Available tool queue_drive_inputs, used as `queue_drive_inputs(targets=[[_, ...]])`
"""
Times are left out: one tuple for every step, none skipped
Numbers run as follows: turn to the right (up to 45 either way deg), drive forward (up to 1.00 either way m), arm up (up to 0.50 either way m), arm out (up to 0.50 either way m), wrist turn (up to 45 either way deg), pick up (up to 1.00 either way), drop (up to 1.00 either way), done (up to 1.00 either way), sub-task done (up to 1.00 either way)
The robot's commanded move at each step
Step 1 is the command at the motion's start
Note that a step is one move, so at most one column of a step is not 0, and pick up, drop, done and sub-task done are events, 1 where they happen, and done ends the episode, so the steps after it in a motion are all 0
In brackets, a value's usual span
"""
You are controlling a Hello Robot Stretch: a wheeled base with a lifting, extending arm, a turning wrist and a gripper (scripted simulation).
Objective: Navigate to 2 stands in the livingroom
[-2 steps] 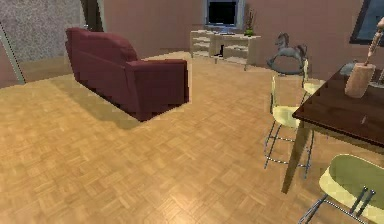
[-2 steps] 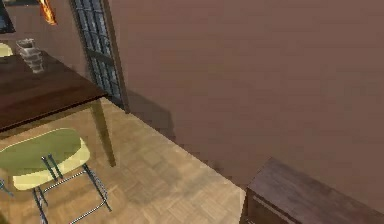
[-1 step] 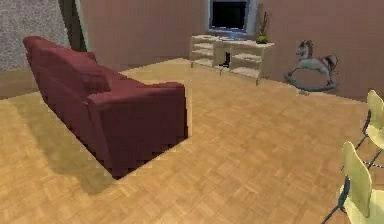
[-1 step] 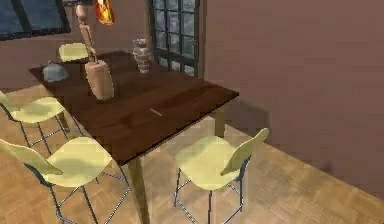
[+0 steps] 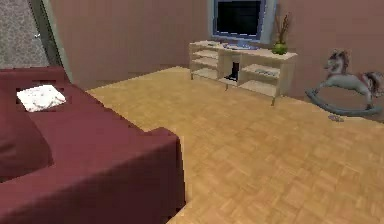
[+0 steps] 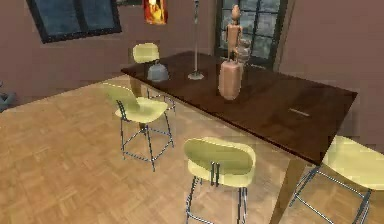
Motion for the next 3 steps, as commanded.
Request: queue_drive_inputs(targets=[[36.0, 0.0, 0.0, 0.0, 0.0, 0.0, 0.0, 0.0, 0.0], [0.0, 1.0, 0.0, 0.0, 0.0, 0.0, 0.0, 0.0, 0.0], [0.0, 1.0, 0.0, 0.0, 0.0, 0.0, 0.0, 0.0, 0.0]])
